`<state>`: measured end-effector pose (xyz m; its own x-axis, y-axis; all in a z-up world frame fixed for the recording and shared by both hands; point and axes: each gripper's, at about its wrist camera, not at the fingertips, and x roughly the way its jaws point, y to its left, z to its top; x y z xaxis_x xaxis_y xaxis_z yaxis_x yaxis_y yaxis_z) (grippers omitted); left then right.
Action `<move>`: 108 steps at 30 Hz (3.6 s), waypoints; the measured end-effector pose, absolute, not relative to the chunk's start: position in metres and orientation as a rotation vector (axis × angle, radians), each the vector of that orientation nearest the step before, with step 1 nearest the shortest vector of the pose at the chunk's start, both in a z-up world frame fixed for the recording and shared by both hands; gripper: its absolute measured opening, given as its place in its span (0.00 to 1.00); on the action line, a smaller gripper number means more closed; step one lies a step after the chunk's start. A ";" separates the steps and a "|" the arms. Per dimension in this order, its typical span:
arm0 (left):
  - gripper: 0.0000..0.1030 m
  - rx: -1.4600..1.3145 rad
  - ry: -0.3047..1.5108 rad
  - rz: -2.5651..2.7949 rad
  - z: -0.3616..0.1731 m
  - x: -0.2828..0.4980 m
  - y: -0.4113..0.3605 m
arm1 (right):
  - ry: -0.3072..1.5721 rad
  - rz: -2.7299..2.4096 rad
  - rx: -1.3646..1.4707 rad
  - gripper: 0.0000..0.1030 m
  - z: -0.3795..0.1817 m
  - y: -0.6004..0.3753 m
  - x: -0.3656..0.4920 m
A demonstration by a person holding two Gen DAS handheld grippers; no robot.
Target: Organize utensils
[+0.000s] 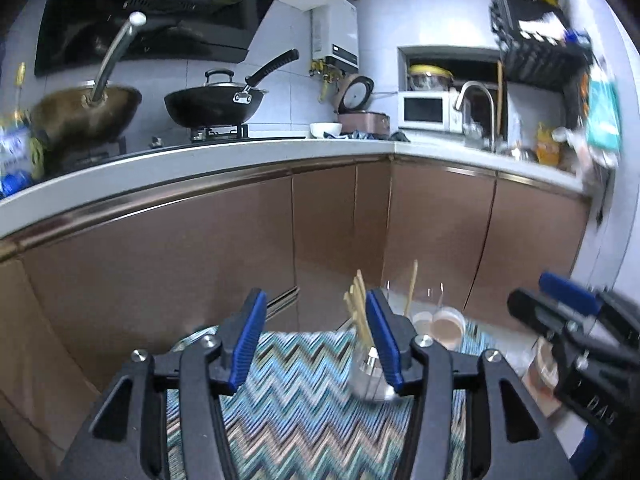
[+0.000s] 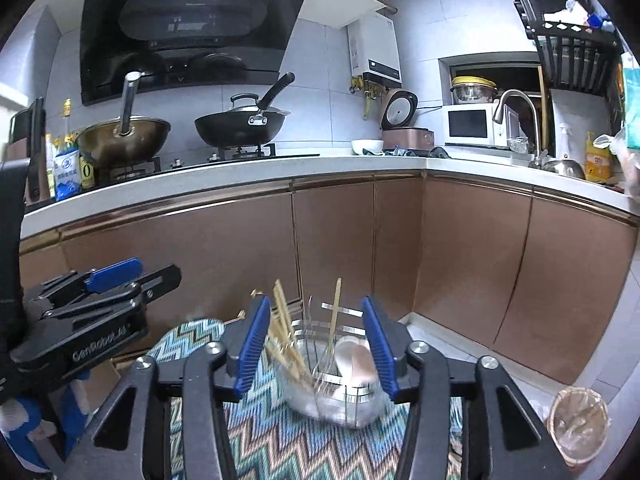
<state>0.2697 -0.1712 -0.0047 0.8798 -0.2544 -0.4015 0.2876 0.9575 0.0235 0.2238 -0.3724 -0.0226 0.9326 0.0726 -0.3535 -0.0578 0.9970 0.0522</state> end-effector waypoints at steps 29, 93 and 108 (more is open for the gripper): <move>0.49 0.212 0.478 -0.155 -0.024 0.113 -0.093 | 0.482 0.038 -0.020 0.67 -0.062 -0.308 0.084; 0.61 0.139 0.680 -0.106 -0.100 0.125 -0.057 | 0.631 -0.162 -0.075 0.98 -0.119 -0.324 0.070; 0.61 0.151 0.715 -0.118 -0.119 0.141 -0.063 | 0.684 -0.181 -0.076 0.98 -0.135 -0.331 0.086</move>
